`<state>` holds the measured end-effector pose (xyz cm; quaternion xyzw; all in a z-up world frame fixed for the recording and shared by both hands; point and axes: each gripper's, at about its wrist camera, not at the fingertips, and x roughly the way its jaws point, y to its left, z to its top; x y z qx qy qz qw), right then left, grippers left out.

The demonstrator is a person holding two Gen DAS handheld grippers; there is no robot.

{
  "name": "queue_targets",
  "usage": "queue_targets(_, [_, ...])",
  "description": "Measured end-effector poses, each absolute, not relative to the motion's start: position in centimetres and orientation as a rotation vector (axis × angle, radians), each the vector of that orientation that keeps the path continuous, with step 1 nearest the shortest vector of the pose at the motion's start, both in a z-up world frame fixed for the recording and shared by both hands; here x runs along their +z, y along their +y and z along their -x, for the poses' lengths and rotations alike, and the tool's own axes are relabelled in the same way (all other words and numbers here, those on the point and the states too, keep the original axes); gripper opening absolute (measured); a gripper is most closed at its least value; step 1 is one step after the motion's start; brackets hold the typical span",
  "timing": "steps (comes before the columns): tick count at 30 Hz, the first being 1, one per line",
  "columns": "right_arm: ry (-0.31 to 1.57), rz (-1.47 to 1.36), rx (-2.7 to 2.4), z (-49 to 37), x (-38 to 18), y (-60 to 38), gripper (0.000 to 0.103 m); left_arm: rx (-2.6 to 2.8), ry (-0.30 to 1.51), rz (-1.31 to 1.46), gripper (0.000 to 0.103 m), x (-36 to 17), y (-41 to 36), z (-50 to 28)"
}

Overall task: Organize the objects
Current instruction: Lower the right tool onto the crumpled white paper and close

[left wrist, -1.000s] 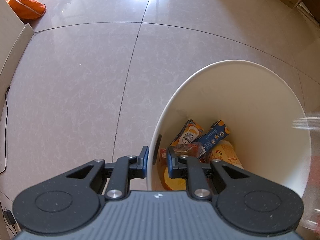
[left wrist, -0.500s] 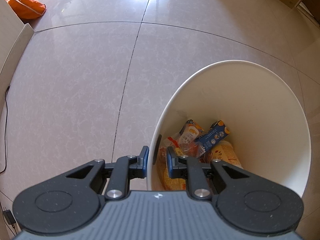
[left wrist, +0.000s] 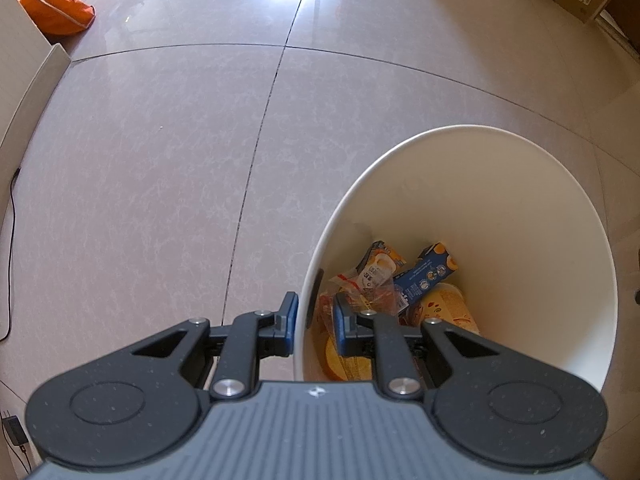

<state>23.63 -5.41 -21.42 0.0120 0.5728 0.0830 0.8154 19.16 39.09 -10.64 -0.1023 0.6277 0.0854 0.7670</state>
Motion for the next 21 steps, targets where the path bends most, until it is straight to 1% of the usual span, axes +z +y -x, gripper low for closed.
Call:
queue_targets(7, [1.271,-0.187,-0.015,-25.9,-29.4,-12.7,0.09,0.196,1.364,0.221,0.017,-10.8,39.0,-19.3])
queue_targets(13, [1.305,-0.292,-0.1,-27.1,-35.0,-15.1,0.09,0.197,1.358,0.21,0.017,-10.8,38.7,-19.2])
queue_targets(21, [1.334,-0.249,-0.149,-28.0,-40.5,-15.4,0.09,0.204,1.363,0.19,0.017,-10.9,38.3,-19.2])
